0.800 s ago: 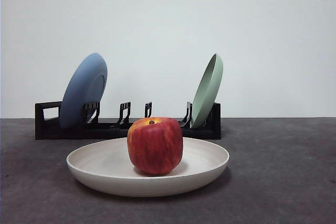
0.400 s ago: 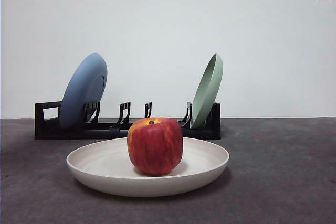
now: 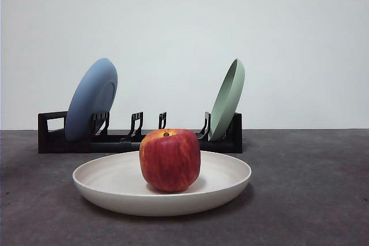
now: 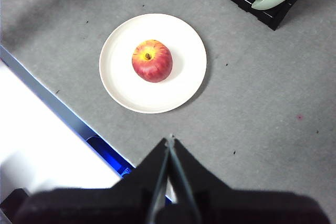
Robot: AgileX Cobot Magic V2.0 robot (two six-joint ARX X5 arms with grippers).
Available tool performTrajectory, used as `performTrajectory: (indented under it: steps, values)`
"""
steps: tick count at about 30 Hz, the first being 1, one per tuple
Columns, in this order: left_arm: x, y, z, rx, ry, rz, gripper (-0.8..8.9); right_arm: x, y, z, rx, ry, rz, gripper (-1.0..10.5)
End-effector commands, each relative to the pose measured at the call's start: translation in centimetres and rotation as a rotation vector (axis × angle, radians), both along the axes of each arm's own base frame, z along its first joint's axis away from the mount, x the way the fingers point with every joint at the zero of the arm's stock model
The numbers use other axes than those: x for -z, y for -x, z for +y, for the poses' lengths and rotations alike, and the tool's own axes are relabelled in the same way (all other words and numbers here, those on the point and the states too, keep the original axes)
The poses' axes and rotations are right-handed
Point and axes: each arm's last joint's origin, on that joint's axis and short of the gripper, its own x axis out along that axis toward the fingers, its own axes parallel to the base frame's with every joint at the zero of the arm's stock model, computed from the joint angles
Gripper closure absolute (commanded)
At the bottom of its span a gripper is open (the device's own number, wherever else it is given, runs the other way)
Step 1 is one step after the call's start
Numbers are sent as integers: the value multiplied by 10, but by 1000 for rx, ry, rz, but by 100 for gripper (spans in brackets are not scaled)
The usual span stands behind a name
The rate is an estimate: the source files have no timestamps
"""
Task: Take the yellow plate from the plate rack,put the plate on the table,take the apple from the table,put the apple in the plate
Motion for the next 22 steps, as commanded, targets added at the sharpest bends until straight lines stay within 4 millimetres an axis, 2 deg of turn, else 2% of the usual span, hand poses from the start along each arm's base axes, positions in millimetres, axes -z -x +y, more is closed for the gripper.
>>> performTrajectory:
  steps: [1, 6, 10, 17, 22]
  values:
    - [36, -3, 1, -11, 76, 41, 817, 2, 1, -1, 4, 17, 20, 946]
    - [84, -4, 1, -32, 139, 99, 817, 2, 1, -1, 4, 17, 20, 946]
    - [110, -4, 2, -69, 201, 134, 817, 2, 1, -1, 4, 18, 20, 946]
    - [128, -4, 2, -88, 243, 165, 817, 2, 1, -1, 4, 17, 20, 946]
    - [129, -4, 2, -88, 244, 174, 817, 2, 1, -1, 4, 17, 20, 946]
